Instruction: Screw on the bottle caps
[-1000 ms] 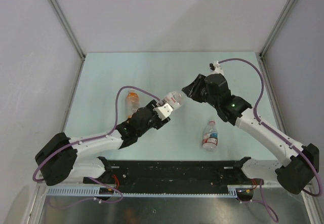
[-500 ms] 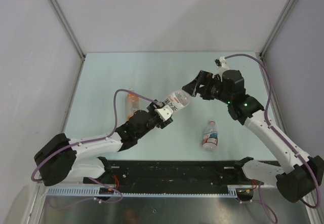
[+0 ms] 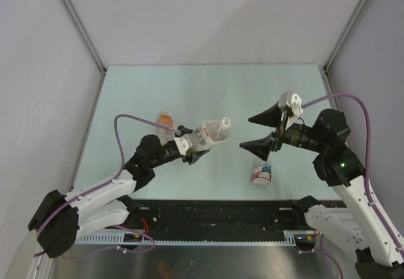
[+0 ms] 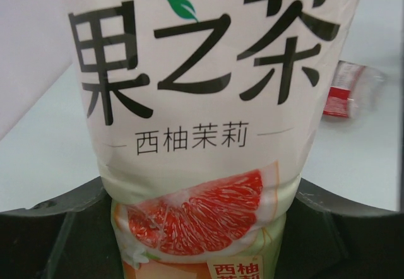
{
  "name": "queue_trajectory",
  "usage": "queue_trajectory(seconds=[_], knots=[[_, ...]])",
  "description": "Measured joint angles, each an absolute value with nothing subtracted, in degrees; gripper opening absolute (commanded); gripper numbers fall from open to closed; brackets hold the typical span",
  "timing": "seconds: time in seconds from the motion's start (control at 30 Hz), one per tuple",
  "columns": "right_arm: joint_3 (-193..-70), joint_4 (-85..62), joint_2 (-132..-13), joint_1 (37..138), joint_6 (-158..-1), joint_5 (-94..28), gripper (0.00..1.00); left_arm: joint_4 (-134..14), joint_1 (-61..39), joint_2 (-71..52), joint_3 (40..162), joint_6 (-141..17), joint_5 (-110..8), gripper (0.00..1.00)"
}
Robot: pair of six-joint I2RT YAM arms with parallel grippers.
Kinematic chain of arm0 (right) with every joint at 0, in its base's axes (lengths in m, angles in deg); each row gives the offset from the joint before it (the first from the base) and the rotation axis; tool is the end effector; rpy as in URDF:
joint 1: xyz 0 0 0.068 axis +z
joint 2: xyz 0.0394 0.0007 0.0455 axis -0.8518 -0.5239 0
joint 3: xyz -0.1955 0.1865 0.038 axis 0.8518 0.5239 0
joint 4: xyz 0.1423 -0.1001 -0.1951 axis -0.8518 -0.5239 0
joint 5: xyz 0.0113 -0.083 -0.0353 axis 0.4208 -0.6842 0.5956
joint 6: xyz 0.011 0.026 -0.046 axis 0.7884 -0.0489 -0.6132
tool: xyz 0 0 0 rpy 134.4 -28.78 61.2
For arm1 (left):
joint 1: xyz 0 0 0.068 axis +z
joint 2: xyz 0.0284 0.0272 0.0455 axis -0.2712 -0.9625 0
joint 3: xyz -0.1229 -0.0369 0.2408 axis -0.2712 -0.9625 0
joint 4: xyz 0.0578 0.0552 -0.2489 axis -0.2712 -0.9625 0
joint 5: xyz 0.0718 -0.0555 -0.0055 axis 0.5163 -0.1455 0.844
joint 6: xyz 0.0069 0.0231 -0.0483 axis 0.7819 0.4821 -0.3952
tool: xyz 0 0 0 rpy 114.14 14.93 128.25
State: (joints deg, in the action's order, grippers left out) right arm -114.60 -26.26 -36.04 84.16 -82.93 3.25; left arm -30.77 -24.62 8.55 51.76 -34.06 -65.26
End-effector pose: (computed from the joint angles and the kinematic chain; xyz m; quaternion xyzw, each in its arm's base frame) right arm 0.1279 0.0889 0.4139 -0.3821 0.6010 0.4205 0.5621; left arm 0.1588 -0.1531 0.2421 0.4571 0.5607 -0.2798 0.6311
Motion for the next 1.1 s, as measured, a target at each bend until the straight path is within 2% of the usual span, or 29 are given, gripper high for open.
queue_trajectory(seconds=[0.23, 0.37, 0.63, 1.0, 1.1], knots=[[-110.6, -28.8, -33.2, 84.2, -103.8, 16.6, 0.9, -37.5, -23.8, 12.0, 51.2, -31.0, -79.0, 0.0], [-109.6, -30.1, -33.8, 85.1, -113.2, 21.0, 0.82, -42.3, -23.6, 11.4, 51.3, -29.1, -82.9, 0.0], [-109.5, -28.4, -36.0, 88.3, -116.5, 21.5, 0.73, -46.2, -23.5, 9.3, 52.4, -27.8, -85.3, 0.0], [-109.5, -30.5, -37.2, 95.4, -119.5, 12.8, 0.64, -46.9, -23.4, 9.1, 53.6, -27.5, -86.0, 0.0], [-109.5, -30.4, -37.7, 96.1, -119.5, 10.8, 0.55, -47.2, -23.4, 9.1, 53.7, -27.5, -86.3, 0.0]])
